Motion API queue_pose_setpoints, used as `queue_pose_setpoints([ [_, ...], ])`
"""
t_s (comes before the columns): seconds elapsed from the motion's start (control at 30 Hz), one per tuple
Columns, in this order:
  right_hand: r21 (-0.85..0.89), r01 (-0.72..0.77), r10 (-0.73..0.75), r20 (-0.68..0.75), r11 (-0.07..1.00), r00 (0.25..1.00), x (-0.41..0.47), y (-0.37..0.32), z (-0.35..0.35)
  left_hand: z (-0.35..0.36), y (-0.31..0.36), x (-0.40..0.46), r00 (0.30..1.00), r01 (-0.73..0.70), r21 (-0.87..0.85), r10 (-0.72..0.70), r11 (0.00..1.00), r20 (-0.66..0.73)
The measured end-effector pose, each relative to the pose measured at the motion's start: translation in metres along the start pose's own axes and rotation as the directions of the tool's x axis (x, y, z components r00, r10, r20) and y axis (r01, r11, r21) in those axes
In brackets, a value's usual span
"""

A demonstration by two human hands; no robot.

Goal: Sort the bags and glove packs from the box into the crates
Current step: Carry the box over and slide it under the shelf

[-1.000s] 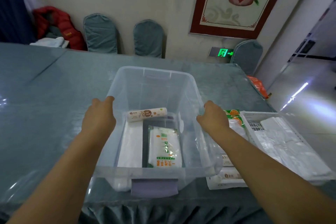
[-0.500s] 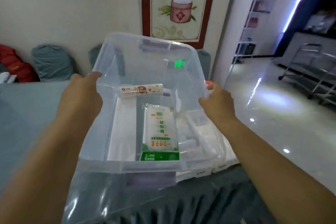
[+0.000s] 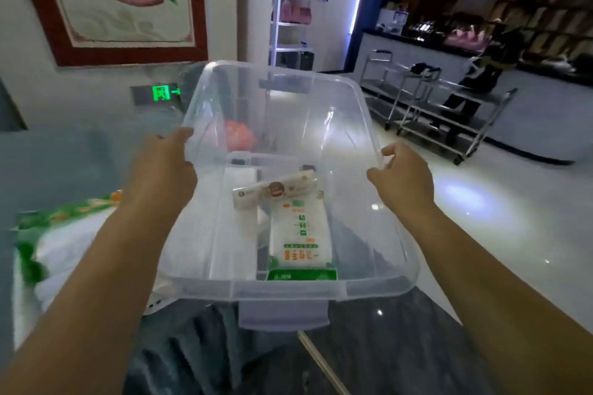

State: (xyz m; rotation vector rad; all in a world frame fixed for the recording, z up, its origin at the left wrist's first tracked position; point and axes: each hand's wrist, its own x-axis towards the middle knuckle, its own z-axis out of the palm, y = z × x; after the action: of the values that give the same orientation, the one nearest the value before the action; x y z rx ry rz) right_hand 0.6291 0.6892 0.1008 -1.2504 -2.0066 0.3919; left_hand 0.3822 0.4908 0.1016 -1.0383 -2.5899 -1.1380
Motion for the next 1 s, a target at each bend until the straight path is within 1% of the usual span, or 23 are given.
queue_pose_setpoints([
  [0.1,-0.038,-0.102,0.102,-0.019,0.994,0.995,0.018,0.054,-0.019,0.053,0.042,0.011,0.995,-0.080,0.001,0.080,0.997,0.057],
  [0.2,-0.071,-0.171,0.167,-0.058,0.983,0.984,0.039,0.099,-0.030,0.104,0.081,0.025,0.981,-0.164,-0.022,0.165,0.986,0.098],
  [0.37,-0.147,-0.269,0.255,-0.107,0.952,0.961,0.095,0.166,-0.036,0.193,0.141,0.068,0.961,-0.192,-0.087,0.205,0.977,0.183],
  [0.5,-0.200,-0.317,0.292,-0.144,0.927,0.945,0.159,0.217,-0.026,0.273,0.180,0.121,0.928,-0.242,-0.111,0.263,0.964,0.263],
  [0.67,-0.242,-0.368,0.340,-0.151,0.898,0.928,0.254,0.267,0.001,0.367,0.227,0.197,0.902,-0.192,-0.132,0.228,0.973,0.366],
  [0.73,-0.254,-0.382,0.354,-0.149,0.888,0.923,0.288,0.286,0.015,0.401,0.243,0.225,0.894,-0.188,-0.101,0.212,0.977,0.395],
  [0.8,-0.254,-0.405,0.382,-0.139,0.878,0.914,0.318,0.306,0.030,0.433,0.255,0.249,0.889,-0.227,-0.037,0.222,0.973,0.401],
  [0.87,-0.253,-0.434,0.417,-0.120,0.865,0.901,0.346,0.327,0.046,0.465,0.263,0.268,0.875,-0.260,-0.014,0.242,0.965,0.419],
  [1.0,-0.279,-0.469,0.465,-0.083,0.838,0.881,0.405,0.376,0.085,0.535,0.274,0.307,0.845,-0.213,0.016,0.176,0.977,0.505],
])
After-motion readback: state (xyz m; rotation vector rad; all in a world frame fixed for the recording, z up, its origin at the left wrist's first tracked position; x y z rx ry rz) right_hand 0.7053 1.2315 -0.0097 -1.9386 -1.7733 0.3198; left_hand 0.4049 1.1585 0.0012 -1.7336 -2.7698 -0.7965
